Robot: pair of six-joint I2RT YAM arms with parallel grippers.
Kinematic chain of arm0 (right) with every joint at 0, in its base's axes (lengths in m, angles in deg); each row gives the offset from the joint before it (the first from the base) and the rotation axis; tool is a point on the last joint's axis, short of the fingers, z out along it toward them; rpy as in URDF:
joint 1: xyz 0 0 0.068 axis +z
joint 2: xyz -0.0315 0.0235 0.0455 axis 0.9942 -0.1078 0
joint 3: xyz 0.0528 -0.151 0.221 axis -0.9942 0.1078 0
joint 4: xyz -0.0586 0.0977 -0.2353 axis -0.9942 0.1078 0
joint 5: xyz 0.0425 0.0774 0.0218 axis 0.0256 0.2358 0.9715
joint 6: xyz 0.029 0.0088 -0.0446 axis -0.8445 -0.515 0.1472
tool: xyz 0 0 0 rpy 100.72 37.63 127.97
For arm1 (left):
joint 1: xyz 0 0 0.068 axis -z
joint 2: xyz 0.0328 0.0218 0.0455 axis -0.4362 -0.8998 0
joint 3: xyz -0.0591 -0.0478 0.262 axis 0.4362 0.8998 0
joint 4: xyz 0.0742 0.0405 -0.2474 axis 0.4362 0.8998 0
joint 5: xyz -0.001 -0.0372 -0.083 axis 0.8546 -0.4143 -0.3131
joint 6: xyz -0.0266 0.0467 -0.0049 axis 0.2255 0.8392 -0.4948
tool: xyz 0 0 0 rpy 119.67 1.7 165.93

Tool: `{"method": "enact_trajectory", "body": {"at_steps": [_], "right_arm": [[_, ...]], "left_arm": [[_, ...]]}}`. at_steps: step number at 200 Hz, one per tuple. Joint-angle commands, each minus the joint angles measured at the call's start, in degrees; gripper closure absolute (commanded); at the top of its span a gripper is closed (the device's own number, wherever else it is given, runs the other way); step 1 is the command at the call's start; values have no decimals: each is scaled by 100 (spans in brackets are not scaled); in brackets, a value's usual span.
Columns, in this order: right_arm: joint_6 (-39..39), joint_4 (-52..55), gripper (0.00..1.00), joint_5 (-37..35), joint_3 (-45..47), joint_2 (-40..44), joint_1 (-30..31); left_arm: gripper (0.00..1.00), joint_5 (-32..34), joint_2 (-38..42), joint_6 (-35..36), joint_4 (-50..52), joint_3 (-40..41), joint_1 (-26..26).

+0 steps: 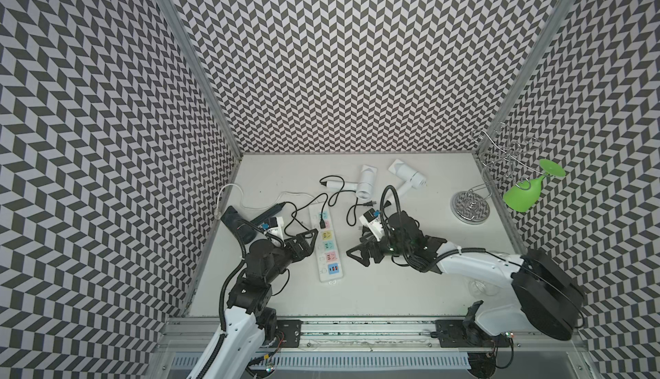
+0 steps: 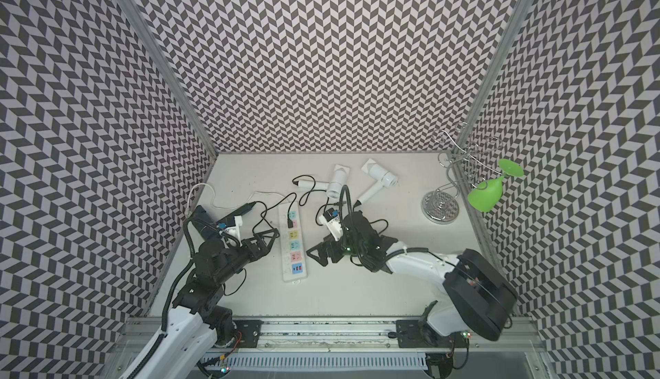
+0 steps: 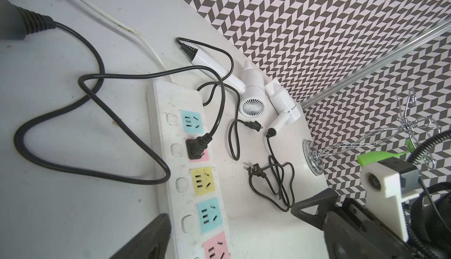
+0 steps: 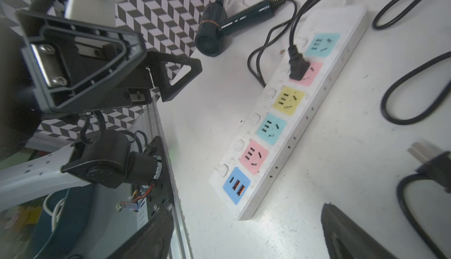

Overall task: Charge the blow dryers
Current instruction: Pick up the plug from the center of the board.

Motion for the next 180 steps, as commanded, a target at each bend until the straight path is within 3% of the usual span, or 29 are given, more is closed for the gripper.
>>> {"method": "enact_trajectory", "body": {"at_steps": [1, 19, 46, 86, 144, 180], "right_arm": [[62, 99, 1, -568, 379, 705, -45], [-261, -240, 1, -951, 659, 1228, -45], [-672, -373, 1, -2126, 795, 1859, -45], [-644, -735, 1, -3373, 1276, 2748, -111], [-716, -551, 1, -2915, 1515, 3153, -1031], [-960, -616, 1, -2883, 1764, 3160, -1533]], "left_arm": [[1, 58, 87, 82, 159, -192, -16], [1, 65, 90, 112, 150, -201, -16], [1, 119, 92, 187, 178, -206, -7], [1, 103, 96, 272, 74, -183, 36], [1, 125, -7, 398, -148, -299, 319], [1, 756, -621, 541, -204, -868, 1193]]}}
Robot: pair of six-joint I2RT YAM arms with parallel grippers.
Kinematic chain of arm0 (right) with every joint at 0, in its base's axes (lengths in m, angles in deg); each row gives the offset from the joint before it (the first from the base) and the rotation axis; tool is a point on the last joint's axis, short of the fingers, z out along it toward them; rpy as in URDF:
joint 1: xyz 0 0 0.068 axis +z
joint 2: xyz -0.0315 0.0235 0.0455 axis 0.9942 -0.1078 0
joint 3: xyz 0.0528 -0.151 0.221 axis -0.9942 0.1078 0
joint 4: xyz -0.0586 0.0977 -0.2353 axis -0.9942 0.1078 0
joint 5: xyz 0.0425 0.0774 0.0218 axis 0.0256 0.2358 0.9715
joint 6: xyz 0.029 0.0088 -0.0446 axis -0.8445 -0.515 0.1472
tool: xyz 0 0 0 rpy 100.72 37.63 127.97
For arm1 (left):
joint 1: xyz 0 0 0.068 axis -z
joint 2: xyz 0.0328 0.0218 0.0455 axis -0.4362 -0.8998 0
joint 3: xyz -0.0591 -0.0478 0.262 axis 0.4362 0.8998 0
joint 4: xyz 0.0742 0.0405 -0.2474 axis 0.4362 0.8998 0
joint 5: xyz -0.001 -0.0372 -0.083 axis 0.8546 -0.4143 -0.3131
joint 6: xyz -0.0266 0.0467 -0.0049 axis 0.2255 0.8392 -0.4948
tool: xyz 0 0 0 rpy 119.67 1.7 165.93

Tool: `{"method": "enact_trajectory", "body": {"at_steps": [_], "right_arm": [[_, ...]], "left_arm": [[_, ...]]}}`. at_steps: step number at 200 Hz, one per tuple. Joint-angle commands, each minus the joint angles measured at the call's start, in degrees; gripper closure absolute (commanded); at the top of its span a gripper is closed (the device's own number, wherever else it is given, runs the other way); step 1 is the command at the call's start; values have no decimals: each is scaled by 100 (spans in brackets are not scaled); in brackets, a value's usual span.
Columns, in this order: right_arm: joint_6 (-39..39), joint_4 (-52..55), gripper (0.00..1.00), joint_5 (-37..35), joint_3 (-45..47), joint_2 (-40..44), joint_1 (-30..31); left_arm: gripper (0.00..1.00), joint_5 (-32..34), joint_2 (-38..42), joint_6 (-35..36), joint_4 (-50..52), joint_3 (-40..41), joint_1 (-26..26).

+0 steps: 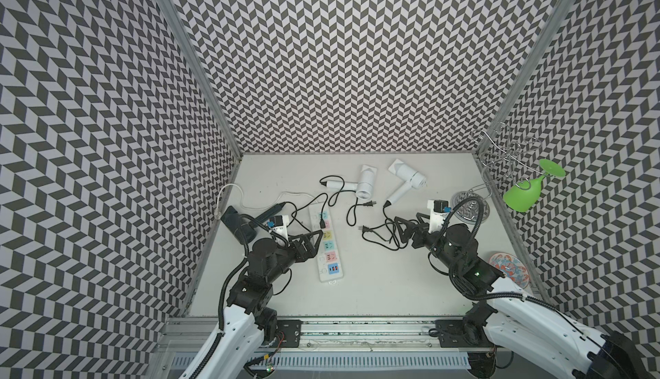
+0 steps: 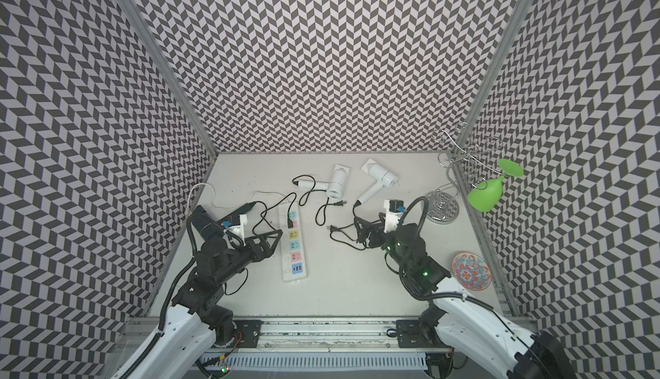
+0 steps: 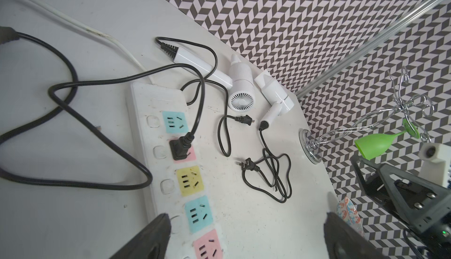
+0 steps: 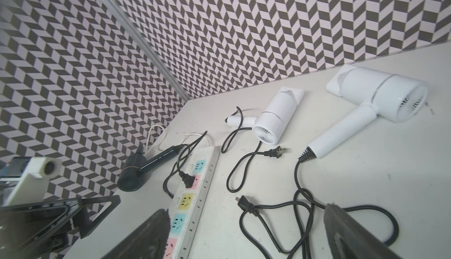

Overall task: Charge the blow dryers
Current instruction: Pick up the plug from the center of the board.

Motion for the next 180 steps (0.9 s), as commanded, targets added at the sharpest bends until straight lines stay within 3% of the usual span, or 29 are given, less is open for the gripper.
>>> {"method": "enact_trajectory", "body": {"at_steps": [1, 32, 59, 180], "right_arm": [[-245, -197, 1, 4, 133, 58, -247], [-436, -131, 1, -279, 286, 50, -514], [-628, -218, 1, -437, 450, 40, -678], [-800, -667, 1, -636, 855, 6, -843]], "left_arm": [[1, 559, -371, 216, -259, -557, 551], [1, 1367, -1447, 653, 27, -1584, 1518], [1, 1738, -2440, 1014, 461, -2468, 1941], [1, 1921, -6182, 1957, 1896, -5400, 1902]]}}
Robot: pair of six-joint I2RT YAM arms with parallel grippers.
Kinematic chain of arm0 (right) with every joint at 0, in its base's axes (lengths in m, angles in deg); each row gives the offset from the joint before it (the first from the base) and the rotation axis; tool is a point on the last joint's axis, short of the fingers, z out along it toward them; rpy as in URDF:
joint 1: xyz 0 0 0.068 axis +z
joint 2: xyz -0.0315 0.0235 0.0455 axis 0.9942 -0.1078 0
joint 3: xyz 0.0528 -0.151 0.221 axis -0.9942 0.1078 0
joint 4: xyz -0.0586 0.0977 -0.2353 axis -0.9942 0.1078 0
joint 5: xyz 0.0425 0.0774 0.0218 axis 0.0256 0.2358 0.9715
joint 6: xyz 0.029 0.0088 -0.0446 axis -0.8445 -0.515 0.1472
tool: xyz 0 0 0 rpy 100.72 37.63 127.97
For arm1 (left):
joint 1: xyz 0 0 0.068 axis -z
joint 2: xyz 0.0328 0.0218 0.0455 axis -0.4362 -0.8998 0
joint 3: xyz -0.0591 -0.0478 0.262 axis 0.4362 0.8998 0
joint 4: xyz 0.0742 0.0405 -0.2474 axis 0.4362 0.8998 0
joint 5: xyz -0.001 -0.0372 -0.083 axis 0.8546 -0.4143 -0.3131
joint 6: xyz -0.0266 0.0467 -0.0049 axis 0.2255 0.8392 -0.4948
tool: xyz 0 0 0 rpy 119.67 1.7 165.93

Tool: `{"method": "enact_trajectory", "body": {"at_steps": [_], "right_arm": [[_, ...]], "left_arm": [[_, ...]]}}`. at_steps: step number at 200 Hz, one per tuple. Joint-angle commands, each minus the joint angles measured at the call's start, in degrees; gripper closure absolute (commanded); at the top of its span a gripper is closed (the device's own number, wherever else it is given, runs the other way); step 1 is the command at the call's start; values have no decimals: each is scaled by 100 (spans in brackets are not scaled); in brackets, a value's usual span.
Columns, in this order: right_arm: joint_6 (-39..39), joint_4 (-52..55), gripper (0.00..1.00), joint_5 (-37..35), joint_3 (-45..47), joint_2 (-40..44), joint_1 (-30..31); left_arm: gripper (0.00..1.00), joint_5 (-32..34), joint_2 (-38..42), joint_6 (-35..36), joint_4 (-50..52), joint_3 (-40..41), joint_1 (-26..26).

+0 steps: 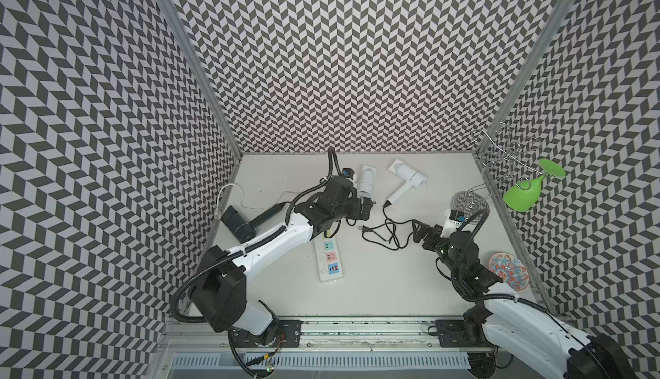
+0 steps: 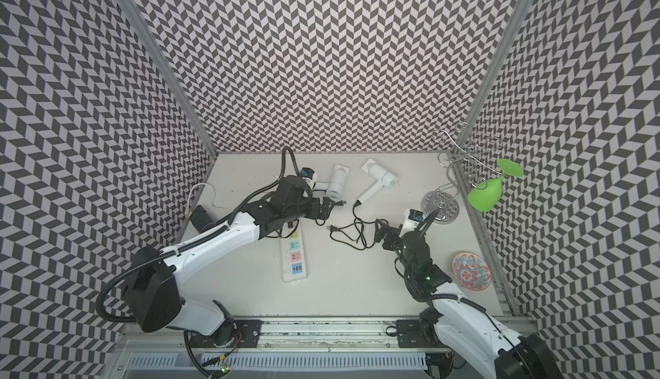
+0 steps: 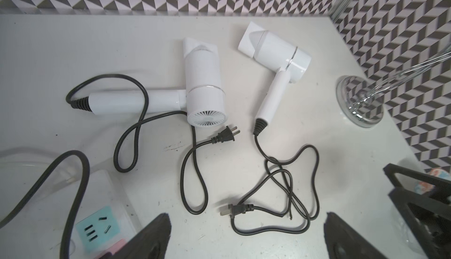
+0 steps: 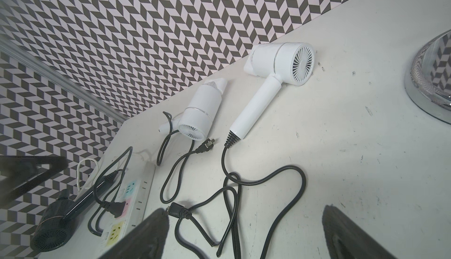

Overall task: Charge the blow dryers
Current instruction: Pick up the plug from the center of the board.

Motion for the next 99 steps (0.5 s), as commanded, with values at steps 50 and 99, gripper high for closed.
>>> {"method": "enact_trajectory", "body": {"at_steps": [50, 99], "right_arm": [[-79, -327, 1, -60, 9, 94, -33], [-72, -367, 1, 20, -19, -114, -36]], "left_arm": [[1, -1, -1629, 415, 763, -1048, -282], [17, -804, -2081, 482, 355, -955, -734]]}}
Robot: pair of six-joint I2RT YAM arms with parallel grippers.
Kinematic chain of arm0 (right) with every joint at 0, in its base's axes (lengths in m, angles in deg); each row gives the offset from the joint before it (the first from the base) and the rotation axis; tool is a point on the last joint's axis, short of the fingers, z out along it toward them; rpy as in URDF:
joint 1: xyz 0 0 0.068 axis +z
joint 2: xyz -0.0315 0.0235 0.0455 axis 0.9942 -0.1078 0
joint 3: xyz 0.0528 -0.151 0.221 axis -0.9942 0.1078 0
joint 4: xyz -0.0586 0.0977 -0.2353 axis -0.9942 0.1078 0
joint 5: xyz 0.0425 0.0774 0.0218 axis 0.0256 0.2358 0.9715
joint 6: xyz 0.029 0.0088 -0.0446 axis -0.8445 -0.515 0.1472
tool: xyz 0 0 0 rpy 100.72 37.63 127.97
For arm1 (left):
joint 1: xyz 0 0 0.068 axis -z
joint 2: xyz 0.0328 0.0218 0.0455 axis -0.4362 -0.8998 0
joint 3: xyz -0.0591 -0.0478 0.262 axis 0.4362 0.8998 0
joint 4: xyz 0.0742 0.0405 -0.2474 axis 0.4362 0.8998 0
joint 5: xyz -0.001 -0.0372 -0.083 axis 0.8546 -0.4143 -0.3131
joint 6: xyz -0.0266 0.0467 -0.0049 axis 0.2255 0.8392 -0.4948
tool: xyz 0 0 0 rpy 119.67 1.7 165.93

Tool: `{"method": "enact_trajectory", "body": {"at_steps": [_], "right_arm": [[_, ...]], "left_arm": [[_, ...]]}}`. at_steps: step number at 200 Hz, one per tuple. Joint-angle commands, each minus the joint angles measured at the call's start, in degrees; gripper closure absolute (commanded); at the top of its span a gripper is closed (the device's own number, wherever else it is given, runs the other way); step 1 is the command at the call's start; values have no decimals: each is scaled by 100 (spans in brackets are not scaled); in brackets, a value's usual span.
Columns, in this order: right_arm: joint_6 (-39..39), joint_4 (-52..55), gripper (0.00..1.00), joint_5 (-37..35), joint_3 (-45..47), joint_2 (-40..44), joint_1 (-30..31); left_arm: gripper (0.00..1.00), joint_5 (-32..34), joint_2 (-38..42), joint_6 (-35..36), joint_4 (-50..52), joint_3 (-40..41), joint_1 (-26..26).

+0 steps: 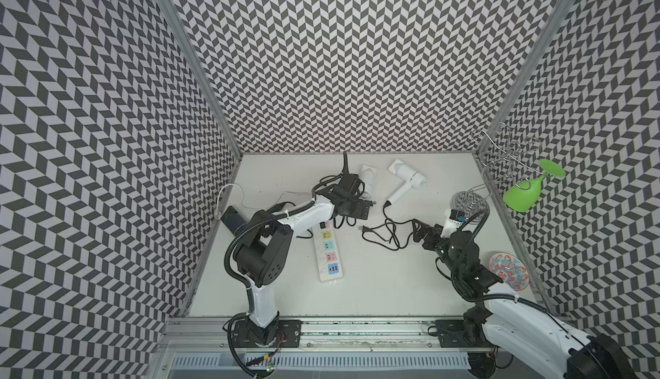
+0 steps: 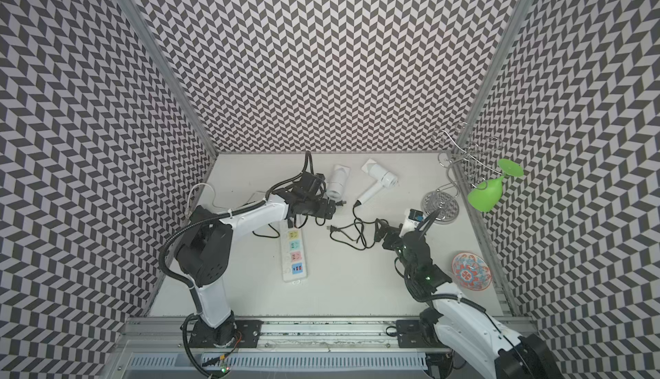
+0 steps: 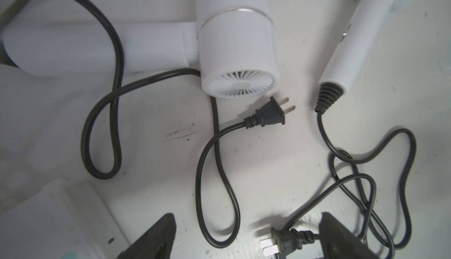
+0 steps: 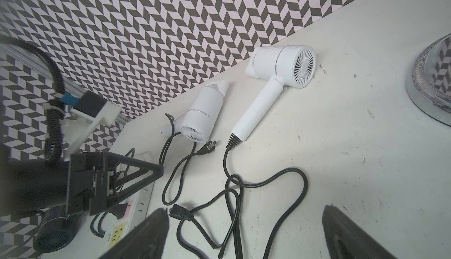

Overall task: Charge the blow dryers
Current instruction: Pick up the plug from the center of the board.

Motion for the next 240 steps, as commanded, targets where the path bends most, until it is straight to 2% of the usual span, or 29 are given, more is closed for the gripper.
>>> {"method": "enact_trajectory", "body": {"at_steps": [1, 34, 80, 92, 109, 173, 199, 240], "right_arm": [[-76, -319, 1, 15, -22, -102, -33], [-79, -363, 1, 58, -34, -213, -36], [-69, -397, 1, 62, -43, -293, -39], [-64, -399, 1, 77, -43, -309, -44], [-72, -399, 1, 85, -51, -319, -38], [-87, -364, 1, 69, -52, -290, -40], [-95, -363, 1, 56, -44, -283, -40], [-85, -284, 1, -8, -70, -262, -42]], "left_arm": [[17, -419, -93, 73, -169, -31, -163], [24, -373, -460, 151, -94, -268, -217], [42, -43, -868, 248, 121, -488, -244], [47, 1, -899, 249, 115, -483, -252], [49, 46, -914, 249, 104, -465, -253], [71, 62, -848, 205, -59, -190, -244], [74, 327, -803, 211, -49, -121, -159], [91, 646, -757, 243, -70, -110, -82]]}}
